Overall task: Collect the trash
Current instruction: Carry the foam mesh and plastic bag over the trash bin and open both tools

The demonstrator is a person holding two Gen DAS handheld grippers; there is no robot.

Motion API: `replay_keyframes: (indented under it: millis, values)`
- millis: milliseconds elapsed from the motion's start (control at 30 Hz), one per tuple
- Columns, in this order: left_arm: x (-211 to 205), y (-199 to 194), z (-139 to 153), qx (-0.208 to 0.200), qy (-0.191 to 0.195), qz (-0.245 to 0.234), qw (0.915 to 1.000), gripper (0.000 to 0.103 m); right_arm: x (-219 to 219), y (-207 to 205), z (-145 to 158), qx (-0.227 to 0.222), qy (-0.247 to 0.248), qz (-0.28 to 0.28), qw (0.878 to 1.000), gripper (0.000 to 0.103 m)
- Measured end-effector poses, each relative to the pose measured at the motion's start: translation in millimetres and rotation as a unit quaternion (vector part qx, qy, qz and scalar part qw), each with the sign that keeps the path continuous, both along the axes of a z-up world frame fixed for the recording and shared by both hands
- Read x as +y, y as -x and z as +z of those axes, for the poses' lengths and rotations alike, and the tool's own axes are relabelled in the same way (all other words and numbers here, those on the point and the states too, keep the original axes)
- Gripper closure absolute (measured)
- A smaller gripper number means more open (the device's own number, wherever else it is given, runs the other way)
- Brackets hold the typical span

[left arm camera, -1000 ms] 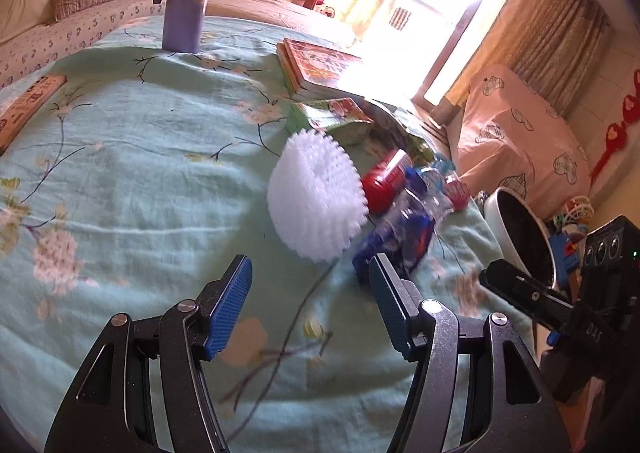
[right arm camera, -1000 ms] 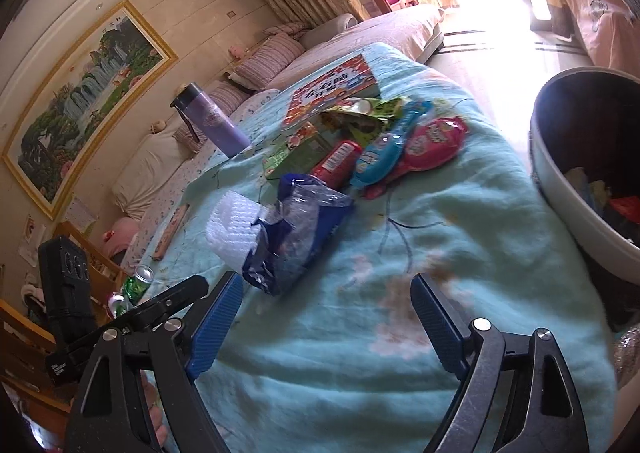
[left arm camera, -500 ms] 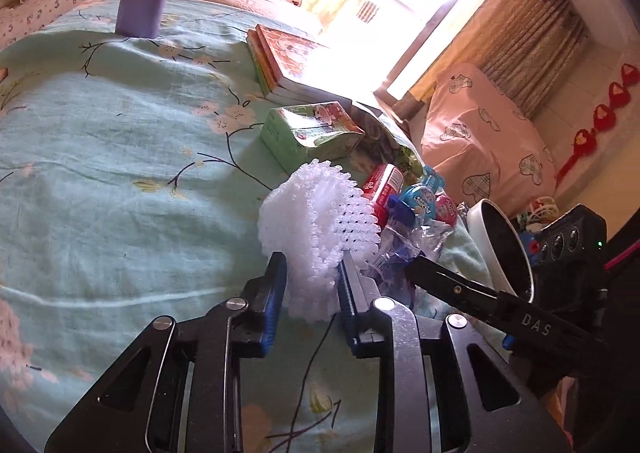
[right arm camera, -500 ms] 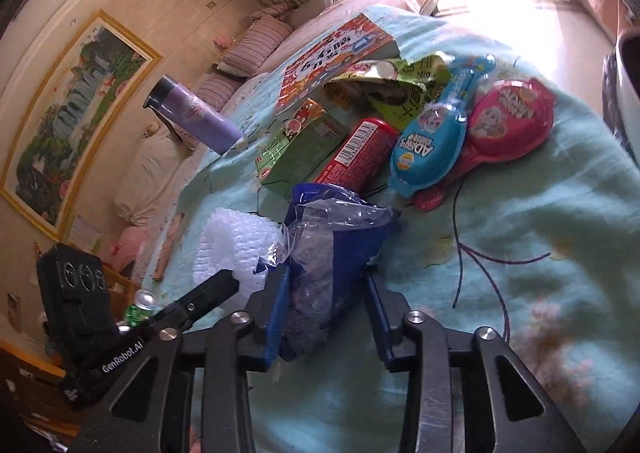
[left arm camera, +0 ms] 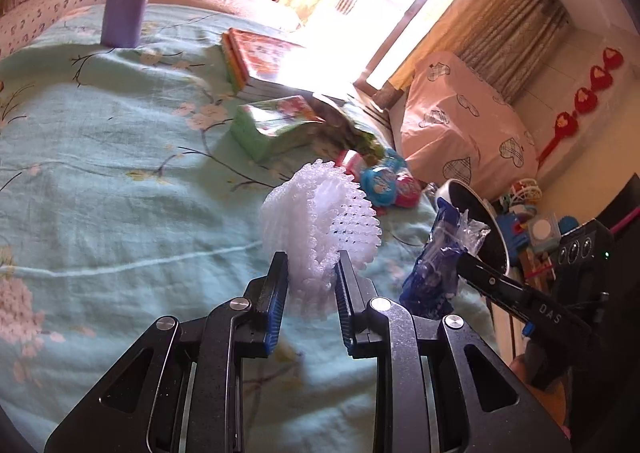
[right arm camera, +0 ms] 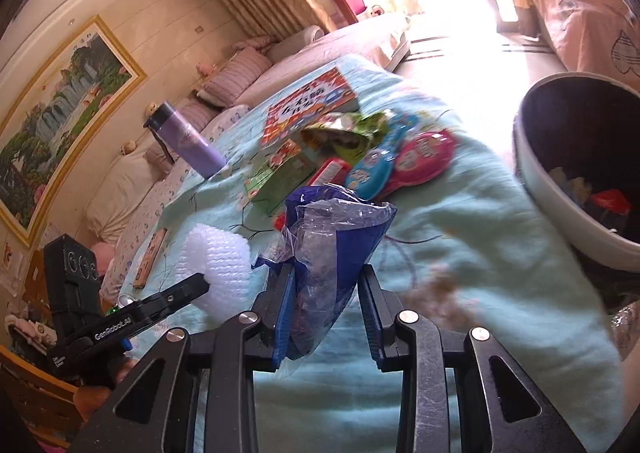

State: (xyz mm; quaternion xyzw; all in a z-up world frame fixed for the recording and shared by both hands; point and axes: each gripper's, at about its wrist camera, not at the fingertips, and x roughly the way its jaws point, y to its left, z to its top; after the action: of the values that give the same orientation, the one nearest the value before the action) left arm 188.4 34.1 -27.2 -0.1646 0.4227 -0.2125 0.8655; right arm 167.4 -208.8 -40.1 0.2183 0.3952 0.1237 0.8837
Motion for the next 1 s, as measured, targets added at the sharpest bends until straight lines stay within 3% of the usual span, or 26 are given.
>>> replay_keyframes:
  millis: [333, 600, 1000]
  values:
    - [-84, 27, 10, -0.016, -0.023, -0.035, 0.999, 0.081, -72, 26, 7, -0.021, 0.021, -0.012, 1.0, 0.071]
    - [-157, 30, 21, -0.023, -0.044, -0.084, 0.9952, 0.081, -140, 51, 18, -0.044, 0.019, -0.058, 0.997, 0.071]
    - [-233, 16, 29, -0.03, -0.067, -0.127, 0.9892, 0.081, -189, 47, 28, -0.059, 0.042, -0.089, 0.993, 0.071]
